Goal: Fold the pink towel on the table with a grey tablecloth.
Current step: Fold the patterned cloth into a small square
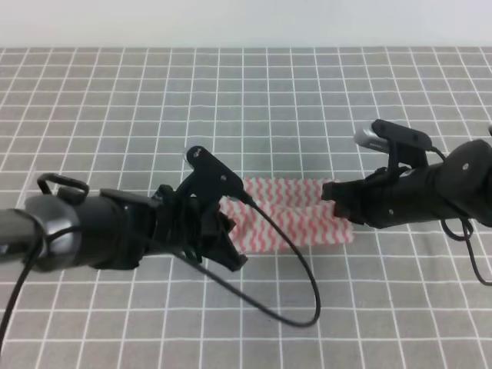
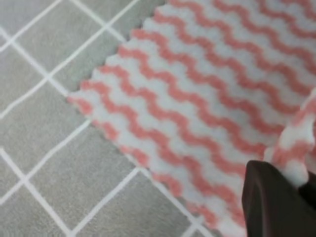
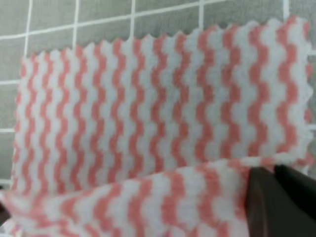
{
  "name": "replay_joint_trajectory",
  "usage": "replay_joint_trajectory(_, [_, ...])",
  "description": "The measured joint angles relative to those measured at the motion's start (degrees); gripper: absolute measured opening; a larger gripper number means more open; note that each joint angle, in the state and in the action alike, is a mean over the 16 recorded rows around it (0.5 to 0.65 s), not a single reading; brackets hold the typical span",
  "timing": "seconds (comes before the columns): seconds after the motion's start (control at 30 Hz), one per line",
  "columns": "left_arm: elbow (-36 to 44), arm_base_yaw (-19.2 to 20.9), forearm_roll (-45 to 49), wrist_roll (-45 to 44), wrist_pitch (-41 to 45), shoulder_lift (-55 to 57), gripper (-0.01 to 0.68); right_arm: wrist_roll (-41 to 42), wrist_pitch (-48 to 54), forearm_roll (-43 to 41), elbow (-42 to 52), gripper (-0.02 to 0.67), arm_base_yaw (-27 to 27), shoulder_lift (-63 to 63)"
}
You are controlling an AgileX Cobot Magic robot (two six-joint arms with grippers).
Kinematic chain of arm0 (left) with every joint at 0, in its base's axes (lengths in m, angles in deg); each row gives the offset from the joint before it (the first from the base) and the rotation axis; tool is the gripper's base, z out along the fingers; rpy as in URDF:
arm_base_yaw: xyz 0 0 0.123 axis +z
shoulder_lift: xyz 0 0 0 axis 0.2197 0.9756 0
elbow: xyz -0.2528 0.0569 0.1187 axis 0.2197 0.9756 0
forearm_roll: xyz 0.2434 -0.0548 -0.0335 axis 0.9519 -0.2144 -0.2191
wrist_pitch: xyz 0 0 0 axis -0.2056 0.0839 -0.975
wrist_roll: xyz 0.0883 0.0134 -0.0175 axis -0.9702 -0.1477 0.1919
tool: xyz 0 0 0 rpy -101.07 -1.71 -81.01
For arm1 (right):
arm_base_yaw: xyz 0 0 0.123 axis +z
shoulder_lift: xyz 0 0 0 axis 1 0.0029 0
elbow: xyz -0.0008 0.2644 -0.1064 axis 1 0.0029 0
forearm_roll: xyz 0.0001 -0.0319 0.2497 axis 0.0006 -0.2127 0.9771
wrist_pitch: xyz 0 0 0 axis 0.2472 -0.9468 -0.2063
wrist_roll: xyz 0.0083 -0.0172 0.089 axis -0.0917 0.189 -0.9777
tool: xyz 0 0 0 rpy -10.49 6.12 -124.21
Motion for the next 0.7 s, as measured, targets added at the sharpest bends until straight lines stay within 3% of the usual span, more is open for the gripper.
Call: replay_joint_trajectory(0.7, [-5.3,3.2,-1.7,-0.1,2.3,4.8,-0.001,0.0,4.1,-0.2,-6.9,-0.015,-2.2,5.1])
